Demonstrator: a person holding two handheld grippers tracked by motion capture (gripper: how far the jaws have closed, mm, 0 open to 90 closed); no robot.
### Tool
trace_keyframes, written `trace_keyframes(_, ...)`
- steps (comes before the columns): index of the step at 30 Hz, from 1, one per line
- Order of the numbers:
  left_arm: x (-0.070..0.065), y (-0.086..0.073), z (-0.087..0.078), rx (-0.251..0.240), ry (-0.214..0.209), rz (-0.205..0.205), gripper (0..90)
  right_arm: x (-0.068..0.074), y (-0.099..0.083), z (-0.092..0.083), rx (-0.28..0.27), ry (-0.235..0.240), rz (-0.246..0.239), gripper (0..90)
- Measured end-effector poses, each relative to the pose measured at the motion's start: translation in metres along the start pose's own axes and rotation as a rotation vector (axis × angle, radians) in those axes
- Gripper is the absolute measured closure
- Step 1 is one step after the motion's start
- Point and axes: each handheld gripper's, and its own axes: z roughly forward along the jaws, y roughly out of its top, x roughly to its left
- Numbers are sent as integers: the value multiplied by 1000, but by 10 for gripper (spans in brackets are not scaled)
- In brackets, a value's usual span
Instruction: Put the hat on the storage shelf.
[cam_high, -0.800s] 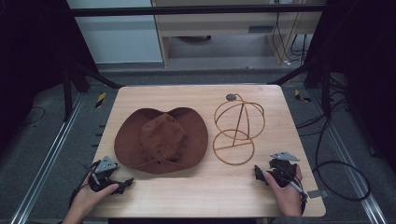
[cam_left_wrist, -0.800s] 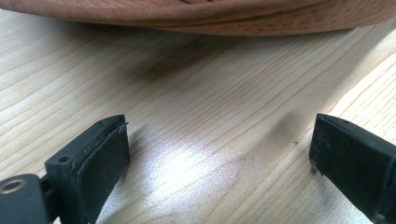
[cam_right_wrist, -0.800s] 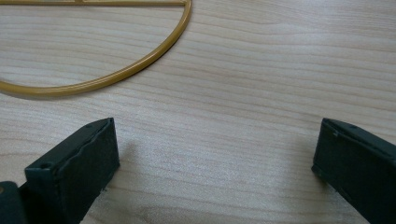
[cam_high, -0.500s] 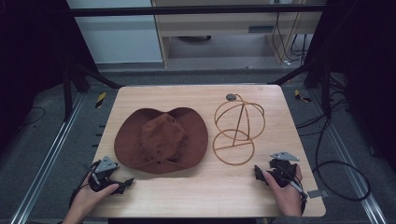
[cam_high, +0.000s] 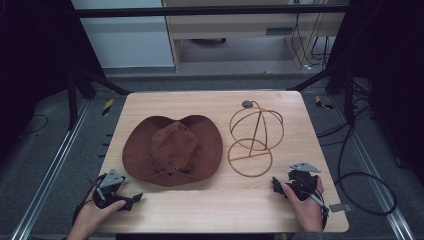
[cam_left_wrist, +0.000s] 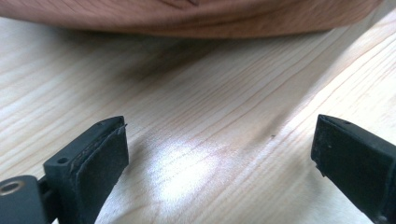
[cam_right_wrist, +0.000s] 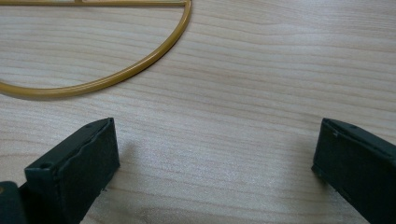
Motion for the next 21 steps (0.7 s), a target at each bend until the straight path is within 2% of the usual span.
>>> trace_keyframes(6, -4, 3, -8, -29, -22, 23, 41, 0, 0, 0, -2, 0, -2, 4)
trace_keyframes(7, -5, 4, -13, -58, -45, 26, 42, 0, 0, 0, 0, 0, 0, 4)
trace_keyframes(9, -5, 6, -19, -83, -65, 33, 43, 0, 0, 0, -2, 0, -2, 4)
trace_keyframes(10, -5, 6, -19, -83, -65, 33, 43, 0, 0, 0, -2, 0, -2, 4)
trace_keyframes(12, -6, 8, -29, -126, -80, 36, 43, 0, 0, 0, 0, 0, 0, 4)
trace_keyframes(13, -6, 8, -29, -126, -80, 36, 43, 0, 0, 0, 0, 0, 0, 4)
trace_keyframes(14, -6, 11, -35, -153, -76, 35, 41, 0, 0, 0, 0, 0, 0, 4)
trace_keyframes(16, -7, 14, -39, -160, -78, 41, 38, 0, 0, 0, 0, 0, 0, 4)
trace_keyframes(18, -6, 23, -49, -195, -85, 42, 38, 0, 0, 0, -2, 0, -3, 4)
trace_keyframes(19, -6, 23, -49, -195, -85, 42, 38, 0, 0, 0, -2, 0, -3, 4)
trace_keyframes(21, -4, 35, -55, -206, -80, 43, 35, 0, 0, 0, 0, -1, 1, 4)
